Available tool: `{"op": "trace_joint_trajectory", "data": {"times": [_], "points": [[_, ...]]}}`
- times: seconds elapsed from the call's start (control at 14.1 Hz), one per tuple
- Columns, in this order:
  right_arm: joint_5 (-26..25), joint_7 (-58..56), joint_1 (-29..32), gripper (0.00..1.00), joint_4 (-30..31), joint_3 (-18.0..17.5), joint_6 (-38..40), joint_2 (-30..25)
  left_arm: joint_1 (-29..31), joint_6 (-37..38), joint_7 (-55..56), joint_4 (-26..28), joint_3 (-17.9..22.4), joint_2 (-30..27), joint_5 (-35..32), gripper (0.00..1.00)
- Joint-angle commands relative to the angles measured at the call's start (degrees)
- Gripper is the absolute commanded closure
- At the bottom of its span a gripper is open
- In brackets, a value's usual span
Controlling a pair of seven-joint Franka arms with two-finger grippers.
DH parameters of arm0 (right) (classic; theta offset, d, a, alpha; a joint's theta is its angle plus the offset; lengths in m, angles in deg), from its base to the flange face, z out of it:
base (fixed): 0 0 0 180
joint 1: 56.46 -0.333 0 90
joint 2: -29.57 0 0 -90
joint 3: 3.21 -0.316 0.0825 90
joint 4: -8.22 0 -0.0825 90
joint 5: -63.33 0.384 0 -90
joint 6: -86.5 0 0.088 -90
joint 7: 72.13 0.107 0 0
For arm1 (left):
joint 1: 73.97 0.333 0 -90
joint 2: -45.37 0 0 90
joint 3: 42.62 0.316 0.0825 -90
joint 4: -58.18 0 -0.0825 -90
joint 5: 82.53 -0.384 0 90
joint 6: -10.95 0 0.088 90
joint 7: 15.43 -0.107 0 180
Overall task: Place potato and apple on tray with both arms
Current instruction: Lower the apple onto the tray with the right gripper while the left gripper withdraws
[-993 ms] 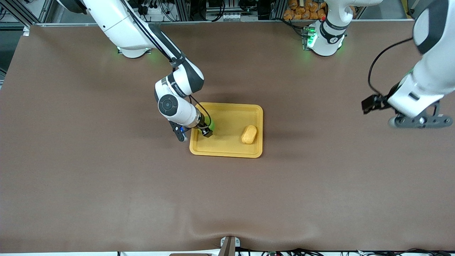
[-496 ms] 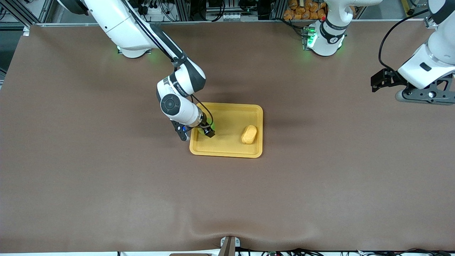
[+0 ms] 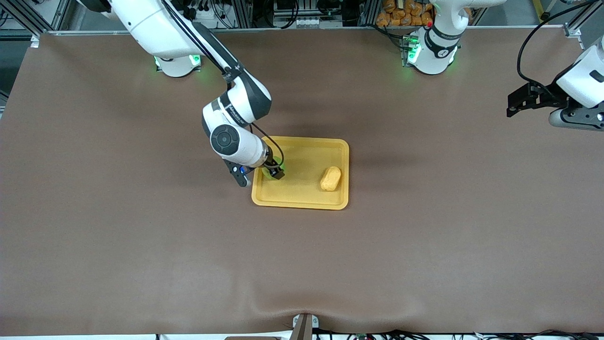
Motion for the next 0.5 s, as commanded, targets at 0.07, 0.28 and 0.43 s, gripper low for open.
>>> {"op": "trace_joint_trajectory", "data": {"times": [0.07,0.28,0.43], "points": [[-1.98,0.95,2.88,0.0,-5.9,-0.41,10.71,-1.26,-0.19,1.45,2.9,-1.49,-1.16,-0.02,0.93,0.0],[-4.25,0.52,4.46,0.0,-6.27,-0.23,12.66,-4.86,-0.02,2.41,2.91,-1.75,-1.69,0.33,-0.21,0.0],[-4.53,-0.54,6.39,0.0,-6.09,-0.23,14.15,-7.76,0.25,2.59,2.3,-1.93,-1.69,0.16,-0.21,0.0]]}}
